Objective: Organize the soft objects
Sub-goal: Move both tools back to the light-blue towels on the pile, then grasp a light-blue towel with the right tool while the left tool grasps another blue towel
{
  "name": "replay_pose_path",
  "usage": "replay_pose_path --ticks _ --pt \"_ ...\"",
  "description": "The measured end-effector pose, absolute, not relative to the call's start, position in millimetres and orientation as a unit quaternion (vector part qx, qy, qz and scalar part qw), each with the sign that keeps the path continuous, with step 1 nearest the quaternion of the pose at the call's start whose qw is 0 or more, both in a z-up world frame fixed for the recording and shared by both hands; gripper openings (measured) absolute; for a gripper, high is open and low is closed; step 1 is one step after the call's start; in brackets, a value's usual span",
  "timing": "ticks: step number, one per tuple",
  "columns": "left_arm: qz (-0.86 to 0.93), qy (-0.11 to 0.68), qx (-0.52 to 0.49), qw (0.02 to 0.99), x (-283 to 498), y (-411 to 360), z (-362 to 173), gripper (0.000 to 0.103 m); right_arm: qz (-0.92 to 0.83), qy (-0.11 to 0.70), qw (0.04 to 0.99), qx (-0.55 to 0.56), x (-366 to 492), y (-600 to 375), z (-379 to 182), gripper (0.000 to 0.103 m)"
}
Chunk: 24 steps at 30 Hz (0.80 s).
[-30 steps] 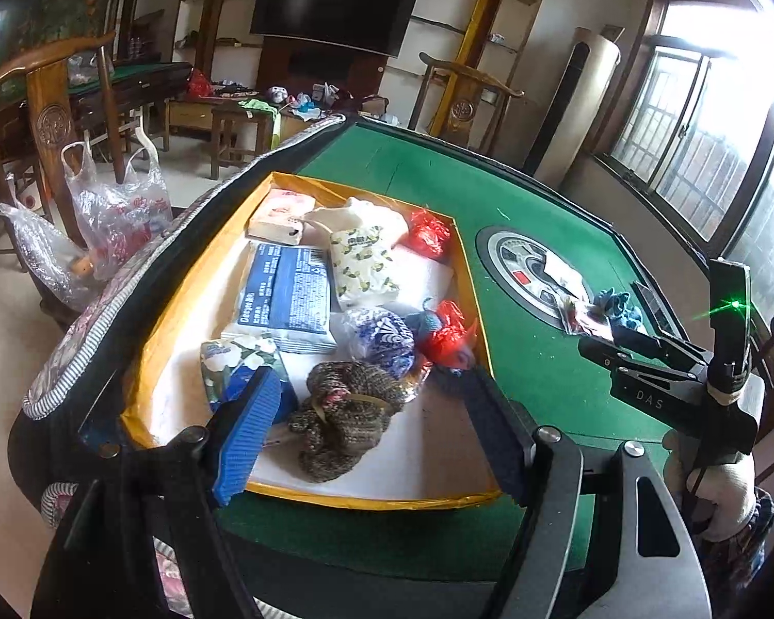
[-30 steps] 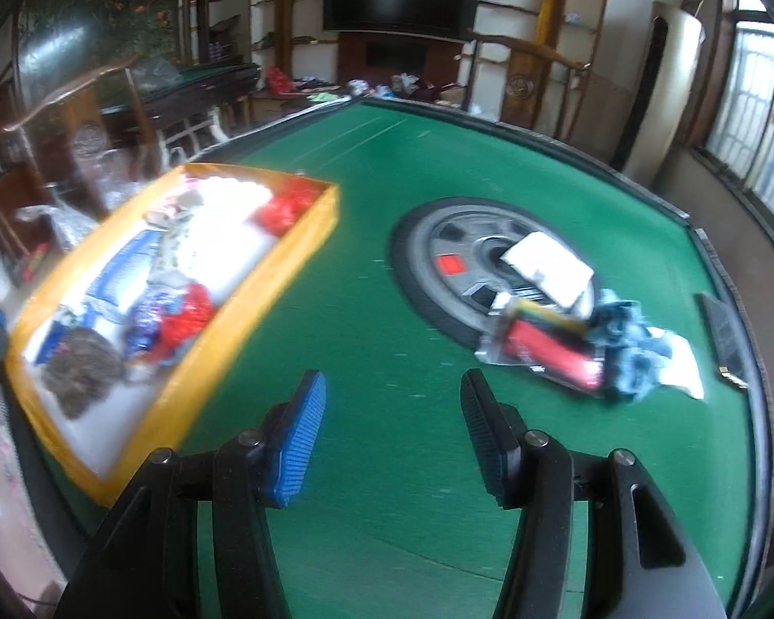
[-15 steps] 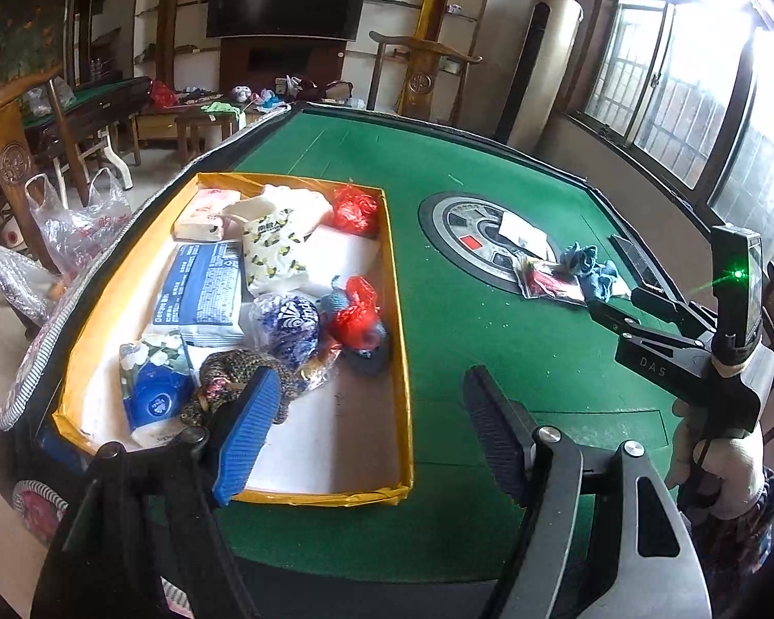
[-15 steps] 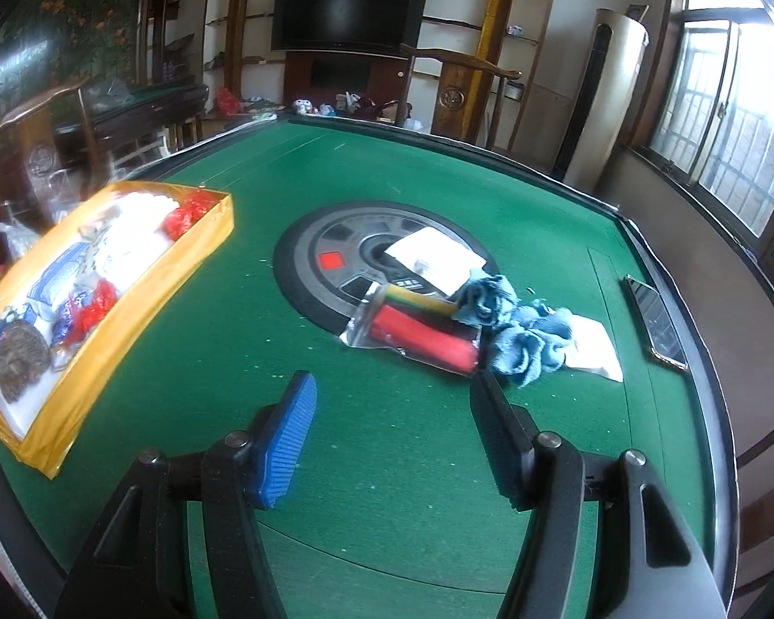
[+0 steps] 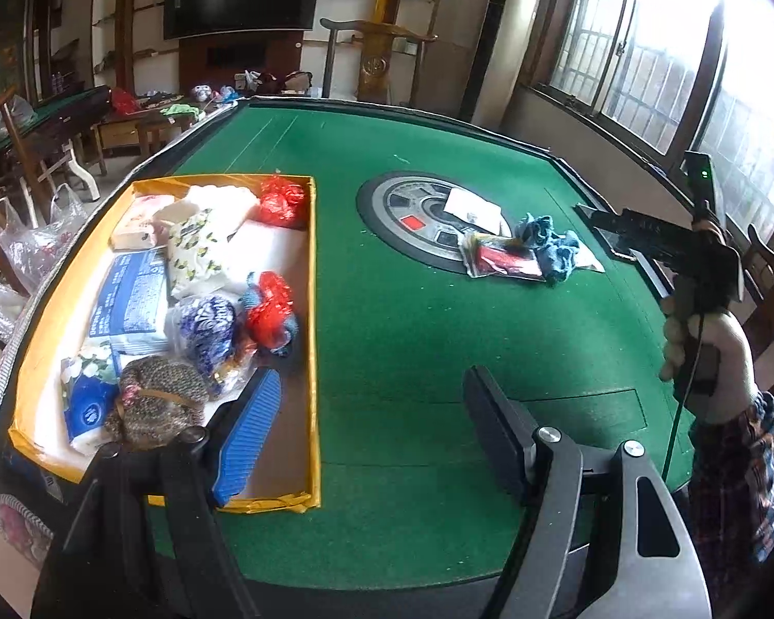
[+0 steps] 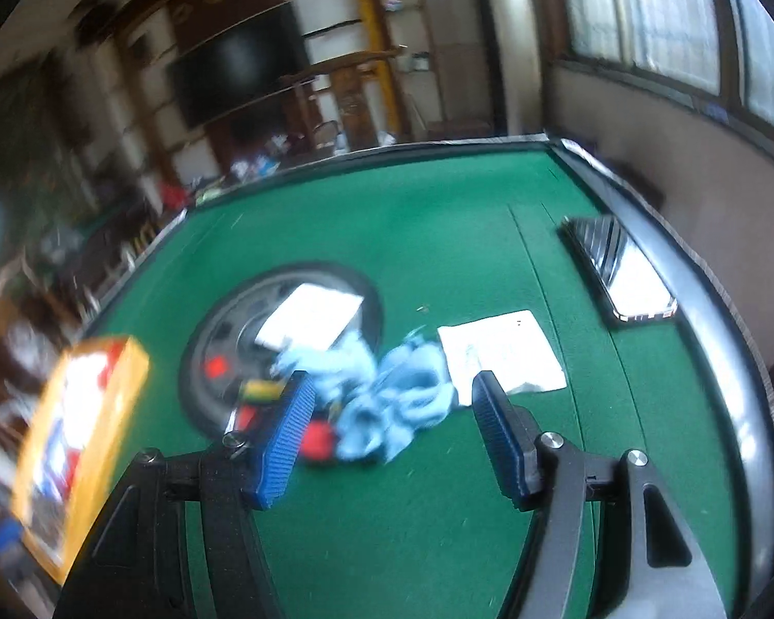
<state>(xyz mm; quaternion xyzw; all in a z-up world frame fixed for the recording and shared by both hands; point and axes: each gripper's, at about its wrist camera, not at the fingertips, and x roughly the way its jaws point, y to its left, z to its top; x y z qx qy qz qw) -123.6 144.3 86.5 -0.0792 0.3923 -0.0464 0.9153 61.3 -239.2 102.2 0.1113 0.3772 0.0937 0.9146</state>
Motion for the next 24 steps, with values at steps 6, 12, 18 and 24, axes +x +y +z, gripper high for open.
replay_pose_path --ticks 6,12,18,24 --pt "-0.09 0.41 -0.084 0.903 -86.4 112.2 86.5 0.073 0.155 0.377 0.885 0.226 81.4 -284.0 69.5 0.058" --pt "-0.11 0.426 -0.076 0.895 -50.8 74.4 73.3 0.073 0.19 0.407 0.864 0.225 94.2 -263.8 49.0 0.057" --pt "-0.132 0.429 -0.084 0.889 -27.7 60.1 76.4 0.073 0.172 0.422 0.875 0.164 97.6 -232.0 38.2 0.056" --pt "-0.142 0.417 -0.123 0.889 8.6 54.5 87.4 0.073 0.159 0.446 0.86 0.189 96.7 -246.9 29.8 0.029"
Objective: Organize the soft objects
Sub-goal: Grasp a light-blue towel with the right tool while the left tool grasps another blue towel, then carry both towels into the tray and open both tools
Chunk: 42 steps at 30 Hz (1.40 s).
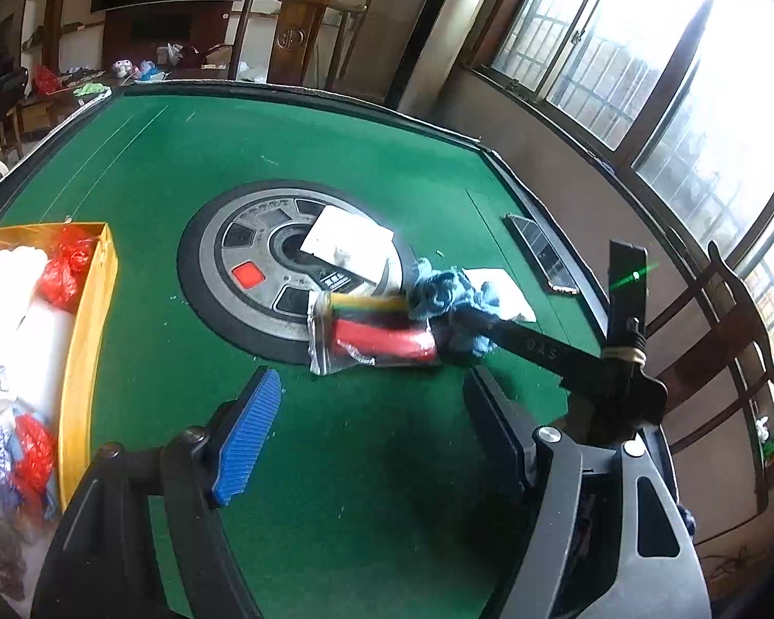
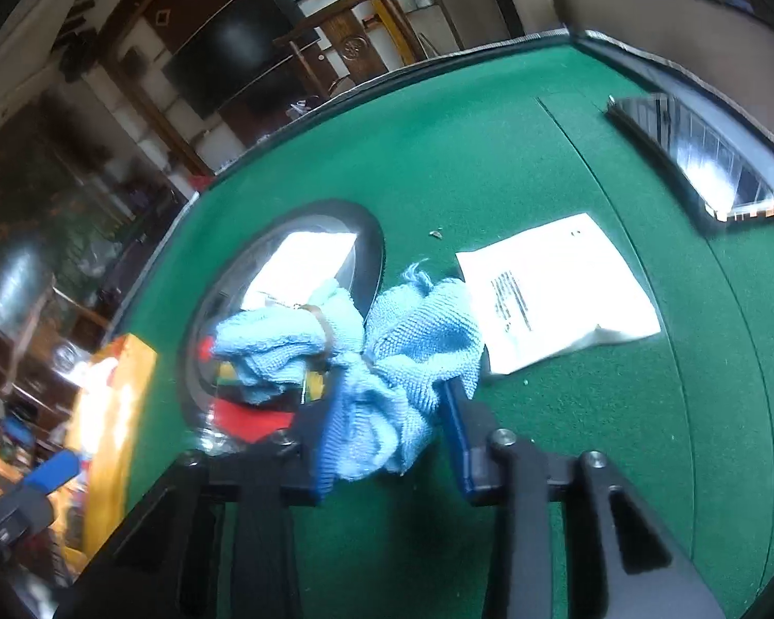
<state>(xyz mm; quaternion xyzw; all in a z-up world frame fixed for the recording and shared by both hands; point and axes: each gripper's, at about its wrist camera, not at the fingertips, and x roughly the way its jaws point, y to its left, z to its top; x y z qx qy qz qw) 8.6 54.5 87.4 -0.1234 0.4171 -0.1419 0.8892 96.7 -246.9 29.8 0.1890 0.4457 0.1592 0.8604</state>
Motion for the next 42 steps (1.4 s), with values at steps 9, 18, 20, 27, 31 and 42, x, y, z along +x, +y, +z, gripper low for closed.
replay_pose_path --ticks 9,18,20,27,31,42 --pt "-0.162 0.425 -0.117 0.883 83.8 7.4 75.3 0.073 0.156 0.424 0.864 0.221 88.3 -271.2 43.3 0.028" --pt "-0.166 0.461 -0.055 0.87 126.8 -42.9 42.5 0.073 0.131 0.428 0.853 0.267 101.6 -295.2 36.5 0.028" --pt "-0.152 0.471 -0.036 0.868 129.3 -50.0 33.3 0.073 0.13 0.425 0.855 0.269 101.9 -296.1 37.7 0.028" --pt "-0.166 0.485 -0.07 0.856 127.8 -40.3 23.2 0.031 0.133 0.424 0.856 0.266 102.9 -294.7 38.6 0.028" --pt "-0.174 0.464 -0.095 0.864 112.4 -20.6 43.0 0.031 0.142 0.421 0.857 0.262 103.8 -291.4 39.0 0.028" --pt "-0.159 0.374 -0.182 0.895 -9.8 121.3 125.0 0.031 0.169 0.402 0.862 0.258 96.6 -283.3 40.6 0.028"
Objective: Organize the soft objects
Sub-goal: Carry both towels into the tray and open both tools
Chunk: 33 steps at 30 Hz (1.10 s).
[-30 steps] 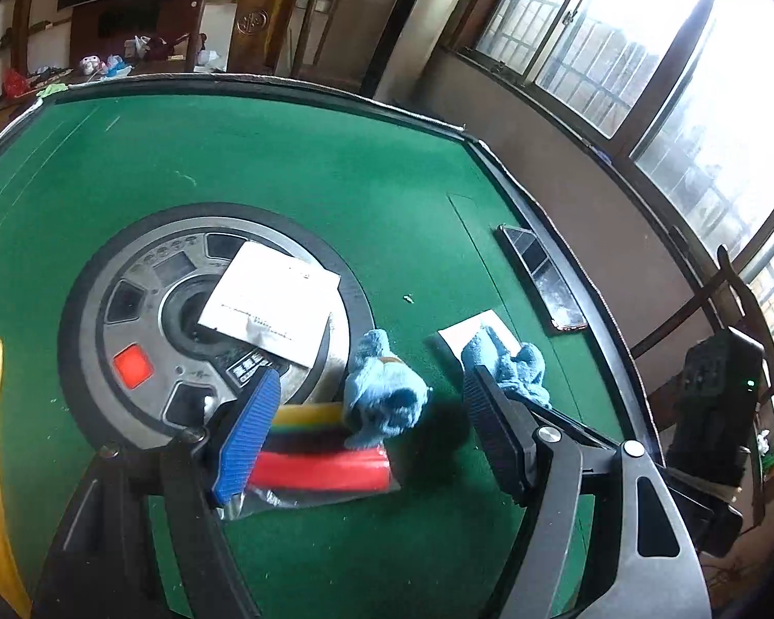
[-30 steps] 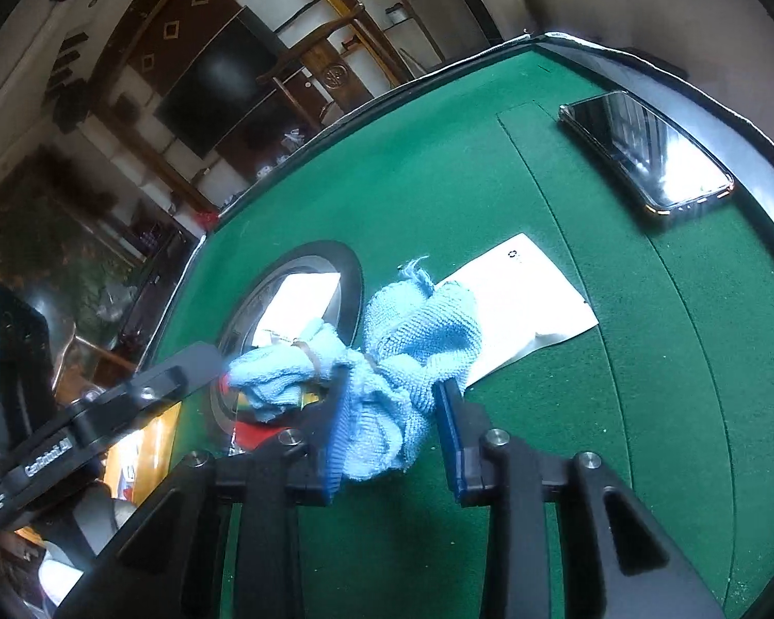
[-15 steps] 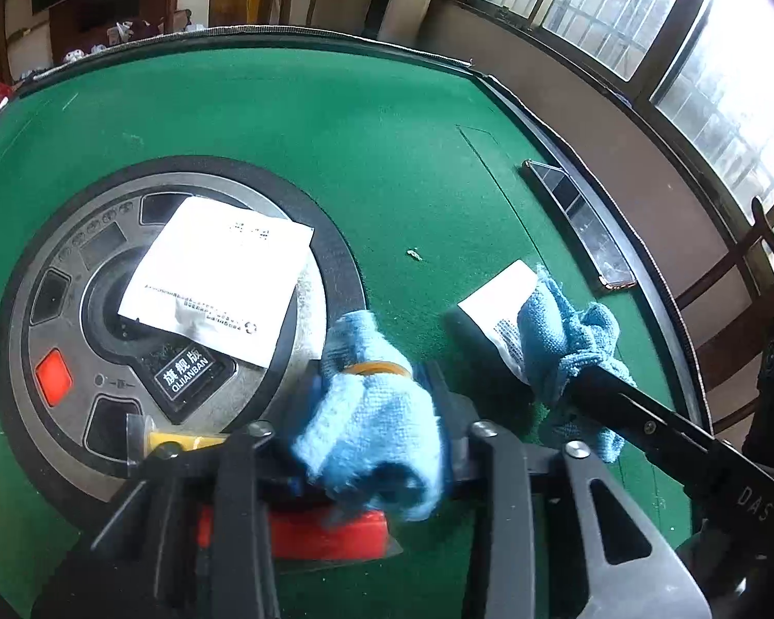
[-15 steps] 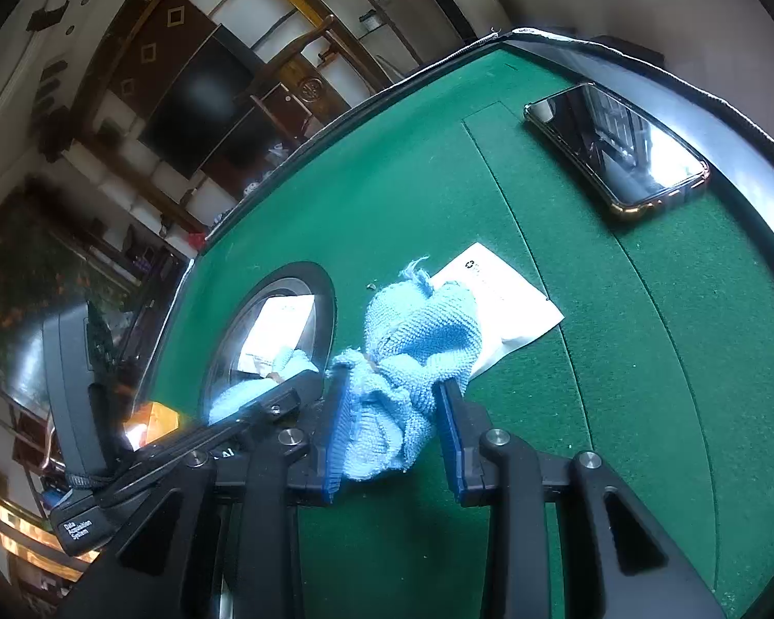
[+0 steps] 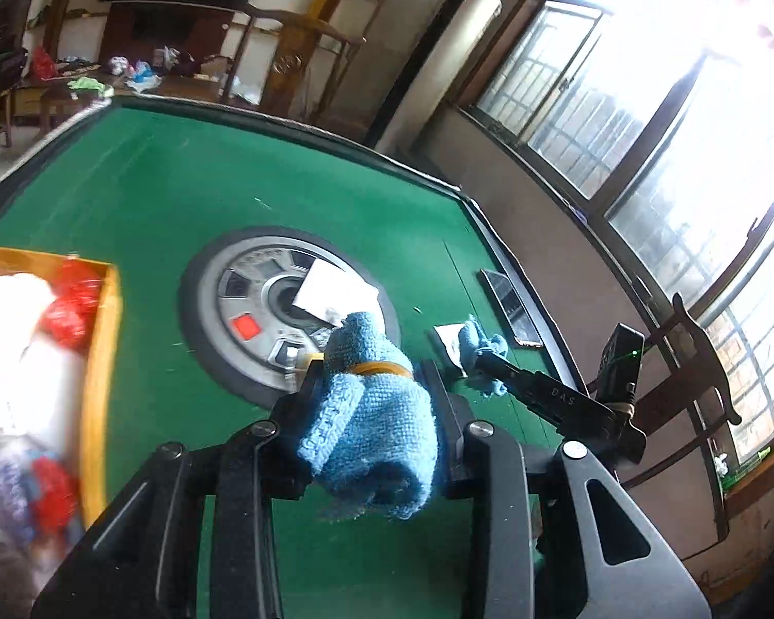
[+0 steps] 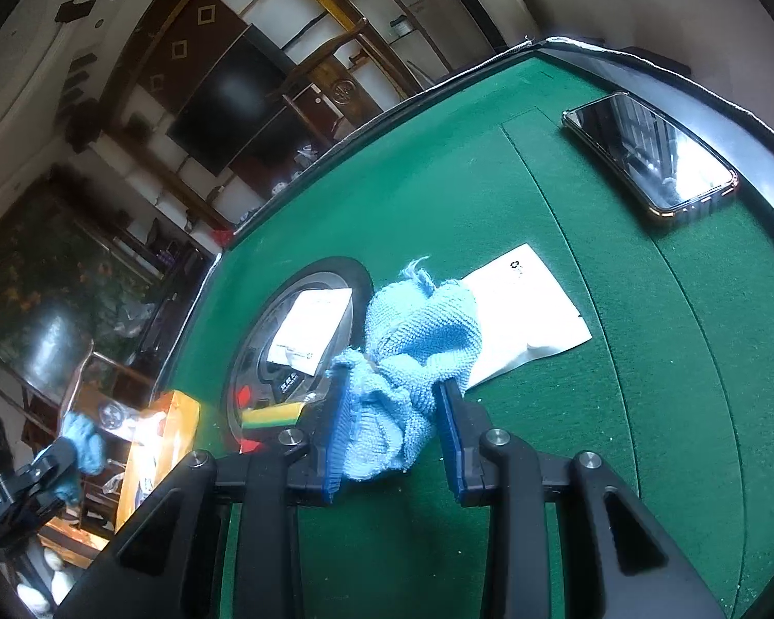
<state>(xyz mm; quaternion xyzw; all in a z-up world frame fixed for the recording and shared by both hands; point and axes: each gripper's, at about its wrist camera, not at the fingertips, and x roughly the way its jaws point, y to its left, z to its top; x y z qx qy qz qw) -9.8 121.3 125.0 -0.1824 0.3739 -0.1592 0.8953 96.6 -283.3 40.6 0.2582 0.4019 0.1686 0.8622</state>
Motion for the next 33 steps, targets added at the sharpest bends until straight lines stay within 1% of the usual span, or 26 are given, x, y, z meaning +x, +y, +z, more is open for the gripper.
replay_pose_path --ticks 4,10,15,20,24,25,27,28,30,31,33 --pt "-0.07 0.346 -0.186 0.917 -64.0 198.4 128.2 0.031 0.165 0.397 0.87 0.24 93.9 -275.4 41.1 0.028" --pt "0.059 0.34 -0.236 0.908 -118.2 301.1 93.6 0.032 0.156 0.398 0.882 0.199 83.7 -254.1 43.0 0.028" --pt "0.091 0.36 -0.253 0.893 -128.3 334.5 62.6 0.032 0.21 0.395 0.876 0.179 51.8 -206.7 64.2 0.028" --pt "0.1 0.374 -0.247 0.888 -112.9 352.3 49.8 0.032 0.296 0.393 0.864 0.109 6.8 -119.4 90.9 0.028" --pt "0.106 0.399 -0.234 0.88 -97.0 364.8 38.0 0.032 0.36 0.401 0.84 0.057 -22.4 -49.7 100.4 0.028" --pt "0.11 0.407 -0.229 0.878 -92.1 366.1 34.3 0.035 0.374 0.404 0.833 0.046 -29.0 -34.3 100.8 0.028" --pt "0.11 0.422 -0.23 0.87 -84.1 369.7 26.6 0.036 0.4 0.411 0.819 0.028 -42.4 -5.8 98.8 0.028" --pt "0.103 0.428 -0.238 0.866 -82.0 371.3 23.9 0.042 0.41 0.414 0.812 0.02 -49.6 5.9 95.7 0.028" --pt "0.095 0.428 -0.249 0.864 -82.5 371.4 23.5 0.049 0.427 0.421 0.8 -0.004 -63.8 31.5 89.6 0.028" --pt "0.091 0.423 -0.249 0.866 -83.9 370.1 25.7 0.054 0.433 0.424 0.796 -0.016 -68.6 42.1 86.0 0.028" --pt "0.084 0.414 -0.25 0.871 -88.6 367.2 30.2 0.056 0.439 0.427 0.789 -0.04 -78.1 61.2 77.8 0.028"
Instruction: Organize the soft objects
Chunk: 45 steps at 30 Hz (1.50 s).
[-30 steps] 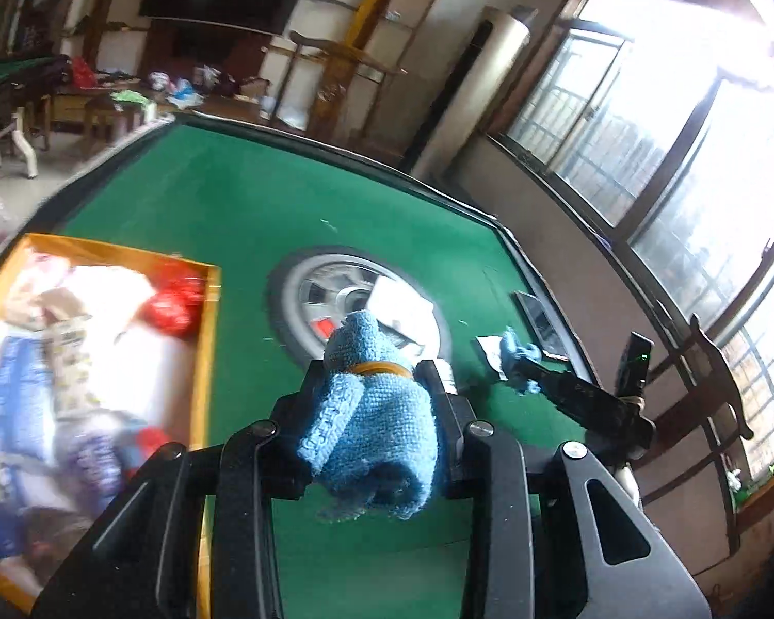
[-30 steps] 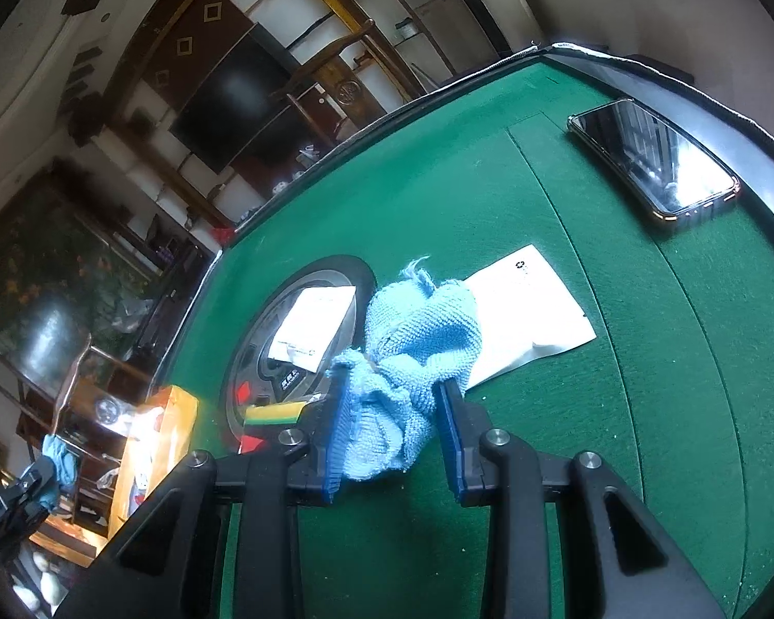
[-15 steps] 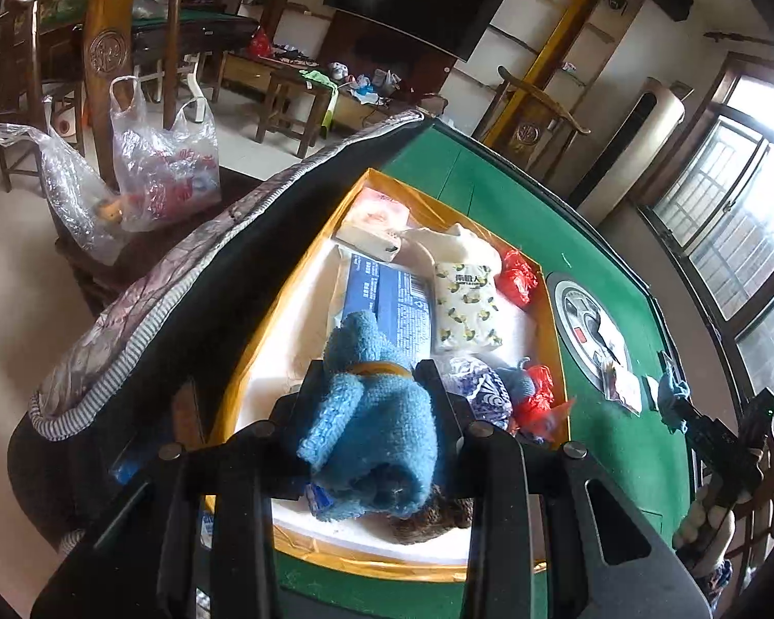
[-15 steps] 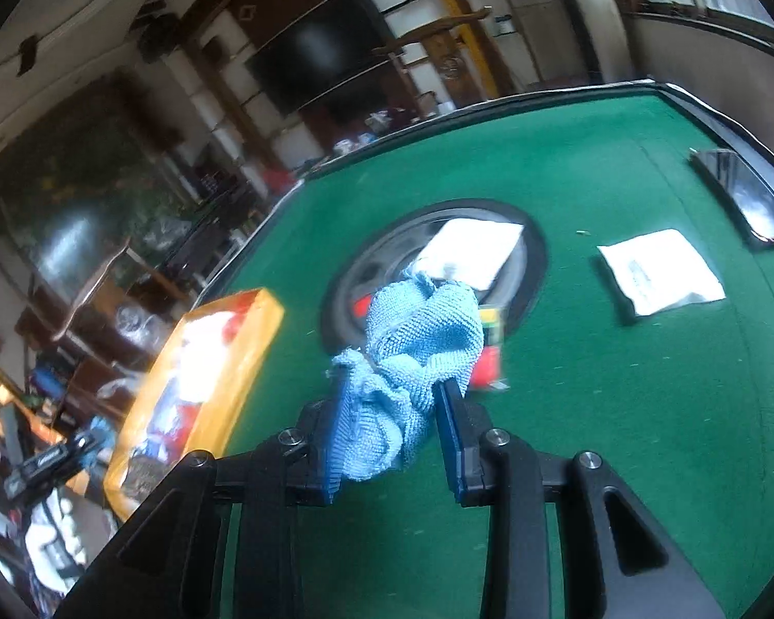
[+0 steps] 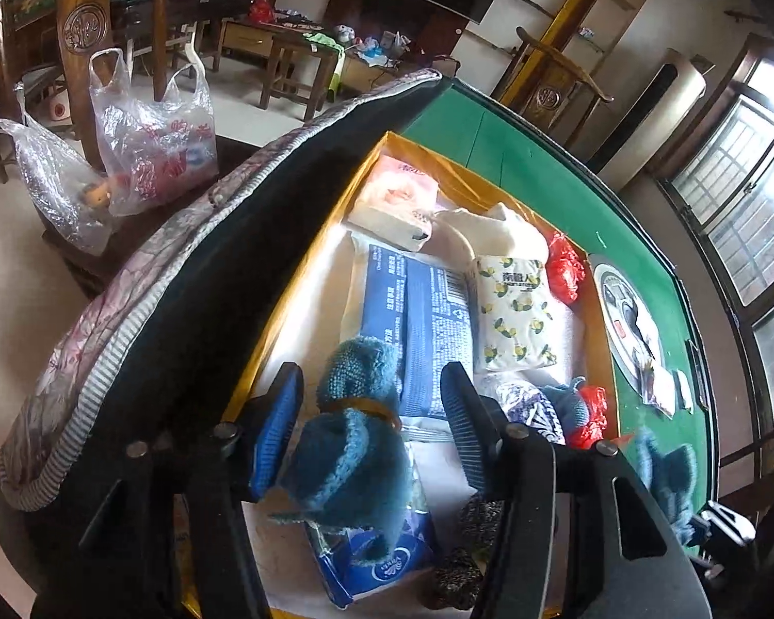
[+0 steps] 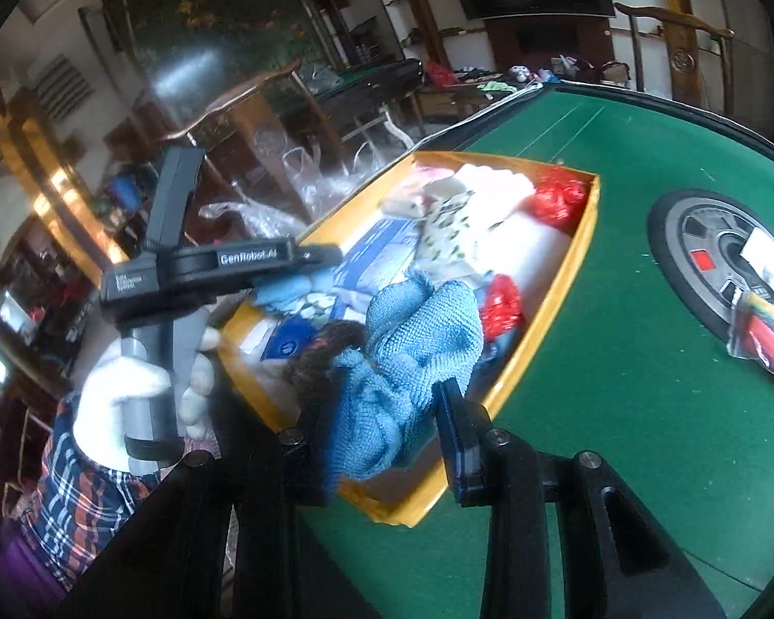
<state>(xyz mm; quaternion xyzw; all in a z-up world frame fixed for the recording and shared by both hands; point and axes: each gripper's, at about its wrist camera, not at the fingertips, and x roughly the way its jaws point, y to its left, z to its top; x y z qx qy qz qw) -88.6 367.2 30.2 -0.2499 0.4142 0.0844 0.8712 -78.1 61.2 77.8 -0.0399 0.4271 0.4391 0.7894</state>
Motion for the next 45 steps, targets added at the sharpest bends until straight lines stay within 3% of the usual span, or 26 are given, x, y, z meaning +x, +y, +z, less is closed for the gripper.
replay_pose_path --ticks 6,8,11,18,25,29,45 --pt "0.078 0.365 -0.253 0.893 -113.9 360.7 59.2 0.057 0.405 0.443 0.792 -0.108 -96.8 101.0 52.0 0.028" --pt "0.087 0.342 -0.245 0.903 -125.2 357.0 71.7 0.068 0.392 0.455 0.787 -0.14 -99.4 109.3 42.7 0.028" --pt "0.108 0.314 -0.216 0.918 -137.7 348.4 86.1 0.072 0.38 0.446 0.791 -0.177 -104.5 114.2 40.3 0.03" --pt "0.17 0.286 -0.123 0.935 -146.8 320.2 101.2 0.077 0.392 0.405 0.811 -0.157 -110.2 88.0 76.3 0.054" --pt "0.196 0.279 -0.087 0.936 -149.8 298.2 106.1 0.077 0.37 0.379 0.841 -0.108 -106.4 43.2 94.4 0.056" --pt "0.212 0.28 -0.068 0.934 -151.8 282.6 108.4 0.082 0.345 0.389 0.851 -0.082 -94.4 23.9 86.6 0.056" --pt "0.244 0.246 -0.021 0.938 -165.8 236.2 127.1 0.083 0.33 0.392 0.858 -0.037 -91.3 -22.9 73.1 0.056"
